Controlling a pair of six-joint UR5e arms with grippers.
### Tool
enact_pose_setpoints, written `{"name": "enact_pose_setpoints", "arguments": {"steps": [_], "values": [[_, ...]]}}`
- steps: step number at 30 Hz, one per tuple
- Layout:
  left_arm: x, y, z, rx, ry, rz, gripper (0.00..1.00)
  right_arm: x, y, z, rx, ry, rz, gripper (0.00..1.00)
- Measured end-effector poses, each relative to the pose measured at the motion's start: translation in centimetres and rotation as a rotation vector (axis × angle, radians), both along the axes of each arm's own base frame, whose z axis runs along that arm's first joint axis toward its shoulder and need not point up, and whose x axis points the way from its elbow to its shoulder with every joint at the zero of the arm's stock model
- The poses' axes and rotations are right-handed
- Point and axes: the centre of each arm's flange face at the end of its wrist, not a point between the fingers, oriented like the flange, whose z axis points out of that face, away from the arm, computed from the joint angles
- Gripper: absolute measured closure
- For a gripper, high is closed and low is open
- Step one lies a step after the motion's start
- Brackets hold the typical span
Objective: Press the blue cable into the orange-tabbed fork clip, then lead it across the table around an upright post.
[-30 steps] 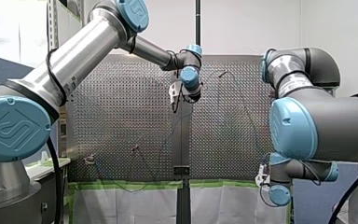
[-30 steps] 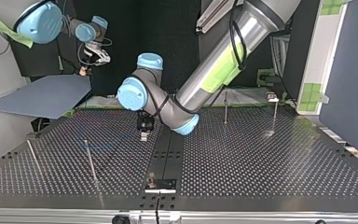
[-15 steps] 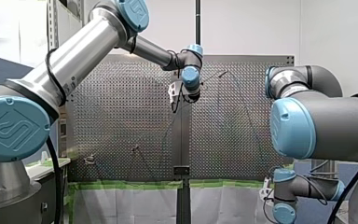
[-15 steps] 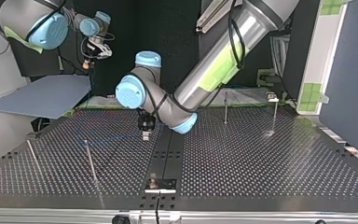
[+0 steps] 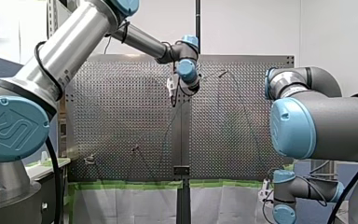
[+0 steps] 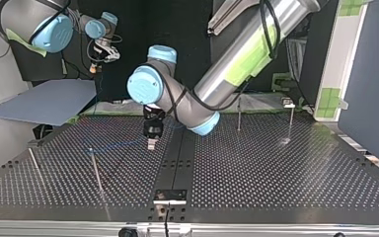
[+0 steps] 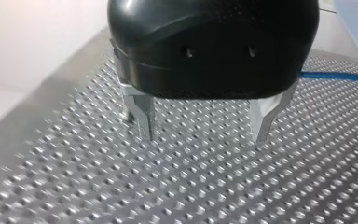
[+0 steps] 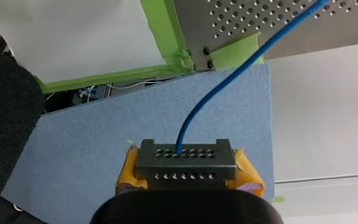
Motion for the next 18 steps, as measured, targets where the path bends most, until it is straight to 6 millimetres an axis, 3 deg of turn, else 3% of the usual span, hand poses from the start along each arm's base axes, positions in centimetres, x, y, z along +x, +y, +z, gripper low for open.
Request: {"name": "enact_pose_setpoints", "arguments": {"steps": [3, 11, 18], "values": [[-0.4, 0.1, 0.0, 0.005, -0.013, -0.021, 0.00, 0.0, 0.0, 0.0, 0.002, 0.000, 0.000, 1.00], [-2.2, 0.2, -3.0, 0.080, 0.026, -0.093, 0.00, 0.1, 0.0, 0.0, 0.005, 0.000, 0.002, 1.00], [-3.5, 0.7, -2.1, 0.083, 0.021, -0.085, 0.00, 0.1, 0.0, -0.1, 0.007, 0.000, 0.004, 1.00]]}}
